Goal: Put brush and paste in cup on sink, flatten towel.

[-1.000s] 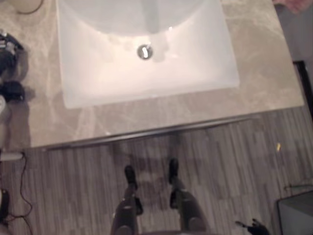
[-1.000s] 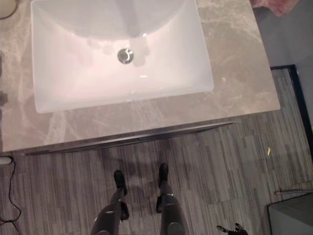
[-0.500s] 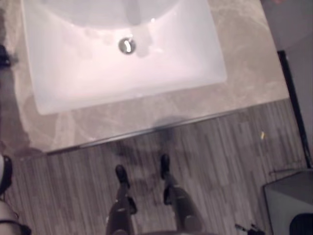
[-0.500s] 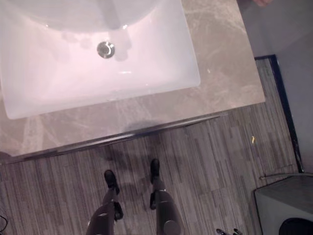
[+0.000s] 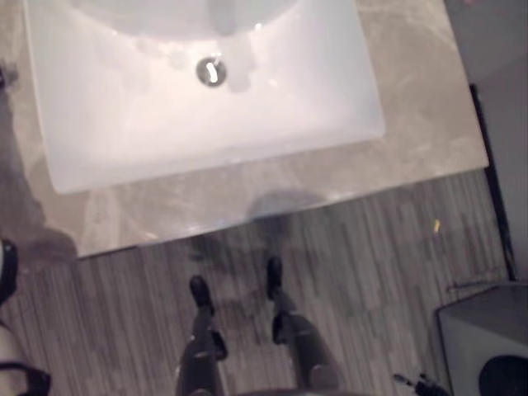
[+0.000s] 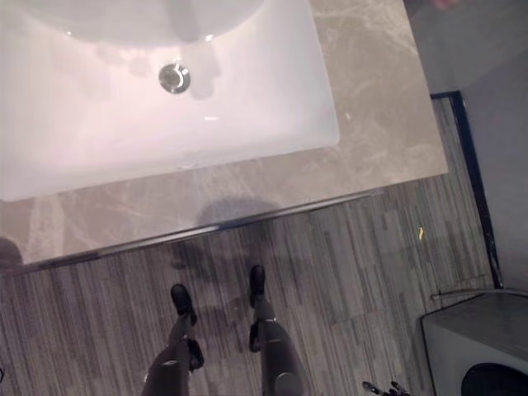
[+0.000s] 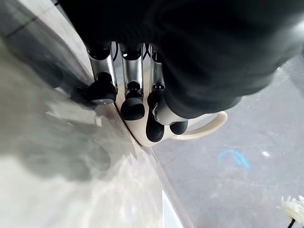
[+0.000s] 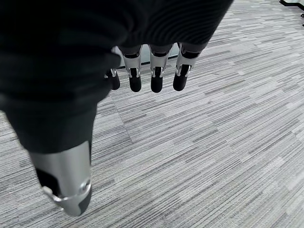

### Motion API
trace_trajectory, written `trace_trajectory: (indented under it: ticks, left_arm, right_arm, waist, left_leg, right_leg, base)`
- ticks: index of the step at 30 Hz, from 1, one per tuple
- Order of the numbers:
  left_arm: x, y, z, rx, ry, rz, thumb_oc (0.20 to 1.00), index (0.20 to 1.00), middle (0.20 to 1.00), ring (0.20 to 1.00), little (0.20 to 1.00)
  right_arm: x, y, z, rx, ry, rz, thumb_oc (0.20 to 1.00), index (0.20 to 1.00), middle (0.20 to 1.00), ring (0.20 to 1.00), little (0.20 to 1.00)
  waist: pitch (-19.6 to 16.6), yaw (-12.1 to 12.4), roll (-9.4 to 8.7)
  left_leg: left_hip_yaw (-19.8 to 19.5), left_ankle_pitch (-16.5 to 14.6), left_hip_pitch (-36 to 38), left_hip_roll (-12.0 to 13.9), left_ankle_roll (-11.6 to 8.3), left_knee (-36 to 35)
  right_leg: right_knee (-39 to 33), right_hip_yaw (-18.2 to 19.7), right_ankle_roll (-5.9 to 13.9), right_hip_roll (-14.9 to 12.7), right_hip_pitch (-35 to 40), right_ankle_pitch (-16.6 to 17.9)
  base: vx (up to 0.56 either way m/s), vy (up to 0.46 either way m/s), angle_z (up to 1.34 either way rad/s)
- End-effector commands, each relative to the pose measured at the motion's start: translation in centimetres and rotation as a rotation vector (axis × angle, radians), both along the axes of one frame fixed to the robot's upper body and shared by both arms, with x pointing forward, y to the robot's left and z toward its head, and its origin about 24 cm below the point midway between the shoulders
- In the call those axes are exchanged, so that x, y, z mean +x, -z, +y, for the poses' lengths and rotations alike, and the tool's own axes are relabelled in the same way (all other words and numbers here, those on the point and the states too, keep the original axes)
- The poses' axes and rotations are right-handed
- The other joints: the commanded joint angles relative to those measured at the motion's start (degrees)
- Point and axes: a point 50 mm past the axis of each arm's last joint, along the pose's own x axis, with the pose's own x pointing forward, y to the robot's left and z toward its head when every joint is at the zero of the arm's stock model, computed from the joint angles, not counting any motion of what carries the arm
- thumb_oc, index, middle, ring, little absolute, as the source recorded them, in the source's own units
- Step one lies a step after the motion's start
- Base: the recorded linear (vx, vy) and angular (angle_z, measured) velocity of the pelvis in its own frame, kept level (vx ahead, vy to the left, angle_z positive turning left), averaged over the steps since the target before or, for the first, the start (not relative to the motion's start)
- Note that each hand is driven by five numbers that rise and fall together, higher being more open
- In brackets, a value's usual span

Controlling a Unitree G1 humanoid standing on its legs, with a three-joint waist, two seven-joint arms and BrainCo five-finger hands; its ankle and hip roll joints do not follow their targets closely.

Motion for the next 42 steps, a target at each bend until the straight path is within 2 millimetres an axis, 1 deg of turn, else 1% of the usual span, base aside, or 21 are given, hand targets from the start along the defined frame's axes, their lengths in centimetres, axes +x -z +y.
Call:
trace_trajectory:
  ticks: [1,7,12,16,20,23,24,25,26,27,28,29,30,31,33,34,35,37,39,40,42]
  left_arm:
    - [-0.6,-1.2,0.6,-0.035,-0.040,-0.055,0.200,0.200,0.200,0.200,0.200]
    - [-0.5,-1.0,0.6,-0.032,-0.039,-0.046,0.200,0.200,0.200,0.200,0.200]
    - [0.0,0.1,0.3,-0.032,-0.018,-0.024,0.200,0.200,0.200,0.200,0.200]
    - [0.0,1.4,-0.6,0.013,0.039,-0.037,0.200,0.200,0.200,0.200,0.200]
    - [-1.1,4.7,-3.0,0.087,0.224,-0.053,0.200,0.200,0.200,0.200,0.200]
    - [-3.3,8.3,-2.7,0.079,0.281,-0.015,0.200,0.200,0.200,0.200,0.200]
    - [-3.4,8.4,-2.6,0.077,0.278,-0.014,0.200,0.200,0.200,0.200,0.200]
    - [-5.2,10.9,-1.9,0.060,0.275,0.027,0.200,0.200,0.200,0.200,0.200]
    - [-6.1,12.0,-1.6,0.057,0.259,0.048,0.200,0.200,0.200,0.200,0.200]
    - [-6.2,12.1,-1.5,0.056,0.256,0.049,0.200,0.200,0.200,0.200,0.200]
    - [-7.7,13.0,-1.1,0.063,0.229,0.066,0.200,0.200,0.200,0.200,0.200]
    - [-9.9,16.3,-0.5,-0.005,0.183,0.106,0.369,0.369,0.369,0.369,0.369]
    - [-10.8,17.3,-0.1,-0.008,0.155,0.142,0.909,0.909,0.909,0.909,0.909]
    - [-10.9,17.4,-0.1,-0.009,0.153,0.143,1.000,1.000,1.000,1.000,1.000]
    - [-14.2,20.2,2.0,-0.041,-0.015,0.219,1.000,1.000,1.000,1.000,1.000]
    - [-15.1,21.2,2.1,-0.077,-0.043,0.223,1.000,1.000,1.000,1.000,1.000]
    - [-15.2,21.2,2.1,-0.077,-0.044,0.223,1.000,1.000,1.000,1.000,1.000]
    - [-17.3,23.5,2.6,-0.159,-0.126,0.241,1.000,1.000,1.000,1.000,1.000]
    - [-21.2,28.0,4.7,-0.339,-0.338,0.307,1.000,1.000,1.000,1.000,1.000]
    - [-21.2,28.1,4.7,-0.339,-0.339,0.306,1.000,1.000,1.000,1.000,1.000]
    - [-24.6,31.7,6.2,-0.443,-0.525,0.412,1.000,1.000,1.000,1.000,1.000]
  right_arm:
    - [-2.4,-0.5,-1.1,-0.033,0.020,0.040,1.000,1.000,1.000,1.000,1.000]
    - [-2.0,-0.6,-1.0,-0.031,0.003,0.023,1.000,1.000,1.000,1.000,1.000]
    - [-1.8,-0.7,-0.8,-0.015,-0.011,0.005,1.000,1.000,1.000,1.000,1.000]
    - [-2.2,-0.6,-0.8,-0.022,-0.018,0.019,1.000,1.000,1.000,1.000,1.000]
    - [-4.1,0.2,0.3,-0.003,-0.069,0.117,1.000,1.000,1.000,1.000,1.000]
    - [-4.7,0.3,0.4,0.004,-0.038,0.127,1.000,1.000,1.000,1.000,1.000]
    - [-4.6,0.3,0.4,0.003,-0.041,0.127,1.000,1.000,1.000,1.000,1.000]
    - [-5.1,0.6,0.8,0.019,-0.015,0.137,1.000,1.000,1.000,1.000,1.000]
    - [-5.2,0.7,0.9,0.025,0.000,0.145,1.000,1.000,1.000,1.000,1.000]
    - [-5.1,0.7,0.8,0.024,-0.003,0.145,1.000,1.000,1.000,1.000,1.000]
    - [-5.1,0.9,1.2,0.029,-0.005,0.153,1.000,1.000,1.000,1.000,1.000]
    - [-4.8,1.1,1.7,0.032,-0.031,0.154,1.000,1.000,1.000,1.000,1.000]
    - [-4.6,1.2,1.9,0.035,-0.045,0.154,1.000,1.000,1.000,1.000,1.000]
    - [-4.6,1.1,1.9,0.035,-0.047,0.155,1.000,1.000,1.000,1.000,1.000]
    - [-4.6,1.3,2.6,0.061,-0.112,0.158,1.000,1.000,1.000,1.000,1.000]
    - [-4.7,1.4,2.9,0.069,-0.113,0.156,1.000,1.000,1.000,1.000,1.000]
    - [-4.7,1.4,2.9,0.068,-0.115,0.157,1.000,1.000,1.000,1.000,1.000]
    - [-4.9,1.4,3.3,0.073,-0.123,0.157,1.000,1.000,1.000,1.000,1.000]
    - [-5.7,1.8,3.9,0.078,-0.131,0.193,1.000,1.000,1.000,1.000,1.000]
    - [-5.6,1.8,3.9,0.077,-0.132,0.193,1.000,1.000,1.000,1.000,1.000]
    - [-5.5,1.8,4.1,0.073,-0.164,0.202,1.000,1.000,1.000,1.000,1.000]
  waist:
    - [0.33,-0.28,0.54]
    - [-0.18,0.03,0.55]
    - [-0.67,0.08,0.96]
    - [-1.20,0.72,1.20]
    - [-1.74,3.00,1.84]
    - [-2.56,4.23,2.67]
    - [-2.76,4.04,2.70]
    - [-3.60,5.09,3.21]
    - [-4.24,5.61,3.48]
    - [-4.32,5.44,3.50]
    - [-4.76,6.07,3.77]
    - [-5.46,6.94,4.01]
    - [-5.92,7.27,4.08]
    - [-5.97,7.17,4.05]
    - [-7.34,8.15,4.08]
    - [-7.72,8.50,4.01]
    - [-7.78,8.41,4.01]
    - [-8.57,8.81,3.95]
    - [-9.38,9.29,4.06]
    - [-9.40,9.23,4.04]
    - [-10.08,9.42,4.06]
  left_leg:
    - [-3.14,-3.35,1.45,-0.31,0.05,0.71]
    - [-3.24,-3.34,0.95,-0.15,0.24,0.71]
    - [-3.52,-3.42,1.63,-0.19,0.19,0.71]
    - [-3.41,-3.71,3.45,-0.25,0.13,0.71]
    - [-3.49,-4.55,9.32,-0.48,-0.11,0.71]
    - [-3.03,-5.21,14.01,-0.63,-0.18,0.71]
    - [-3.01,-5.10,13.78,-0.69,-0.14,0.71]
    - [-3.11,-5.54,16.55,-0.74,-0.03,0.71]
    - [-3.12,-5.67,17.62,-0.82,0.05,0.71]
    - [-3.09,-5.59,17.52,-0.85,0.08,0.71]
    - [-3.00,-5.84,19.04,-0.90,0.26,0.71]
    - [-2.95,-6.50,21.79,-0.93,0.63,0.71]
    - [-2.92,-6.64,22.57,-0.86,0.75,0.71]
    - [-2.89,-6.55,22.49,-0.89,0.77,0.71]
    - [-3.08,-6.83,24.73,-0.95,0.91,0.71]
    - [-3.19,-6.99,25.21,-0.89,0.89,0.71]
    - [-3.19,-6.88,25.11,-0.92,0.91,0.71]
    - [-3.56,-6.95,25.54,-0.92,0.94,0.71]
    - [-3.75,-7.05,26.23,-0.89,0.98,0.71]
    - [-3.75,-6.93,26.13,-0.92,1.01,0.71]
    - [-3.71,-7.21,27.00,-0.95,1.05,0.71]
  right_leg:
    - [-0.09,0.09,5.59,-0.99,2.34,1.61]
    - [-0.09,0.93,5.45,-0.73,1.43,1.76]
    - [-0.09,0.75,5.25,-0.84,2.09,1.41]
    - [-0.09,0.55,5.09,-1.21,3.86,1.00]
    - [-0.09,-0.63,4.58,-1.77,10.12,-0.76]
    - [-0.09,-1.20,4.13,-1.98,14.96,-2.23]
    - [-0.09,-1.17,4.12,-2.04,14.73,-2.16]
    - [-0.09,-1.54,3.81,-1.90,17.68,-3.37]
    - [-0.09,-1.54,3.68,-1.87,18.80,-3.72]
    - [-0.09,-1.50,3.67,-1.89,18.69,-3.67]
    - [-0.09,-1.57,3.50,-1.83,20.24,-4.17]
    - [-0.09,-1.52,3.19,-1.67,22.90,-5.13]
    - [-0.09,-1.53,3.04,-1.62,23.76,-5.52]
    - [-0.09,-1.50,3.01,-1.65,23.67,-5.45]
    - [-0.09,-2.25,2.56,-1.71,26.40,-6.45]
    - [-0.09,-2.58,2.51,-1.74,27.13,-6.67]
    - [-0.09,-2.57,2.48,-1.76,27.03,-6.59]
    - [-0.09,-3.29,2.19,-1.65,28.05,-7.01]
    - [-0.09,-3.99,2.10,-1.70,29.28,-7.52]
    - [-0.09,-4.00,2.07,-1.72,29.19,-7.45]
    - [-0.09,-4.41,2.00,-1.66,30.23,-7.88]
  base:
    - [0.00,0.024,-0.04]
    - [-0.02,0.010,-0.07]
    - [0.00,-0.001,-0.01]
    - [-0.02,-0.020,-0.01]
    - [-0.01,-0.066,0.02]
    - [-0.02,-0.045,0.03]
    - [-0.02,-0.066,0.03]
    - [-0.02,-0.066,0.14]
    - [-0.02,-0.066,0.21]
    - [-0.03,-0.037,0.16]
    - [-0.01,-0.043,0.23]
    - [-0.02,-0.064,0.17]
    - [-0.02,-0.048,0.14]
    - [-0.03,-0.047,0.05]
    - [-0.03,-0.056,0.10]
    - [-0.03,-0.040,0.15]
    - [-0.02,-0.043,0.18]
    - [-0.05,-0.056,0.15]
    - [-0.06,-0.049,0.03]
    - [-0.02,-0.025,0.16]
    - [-0.01,-0.030,0.14]
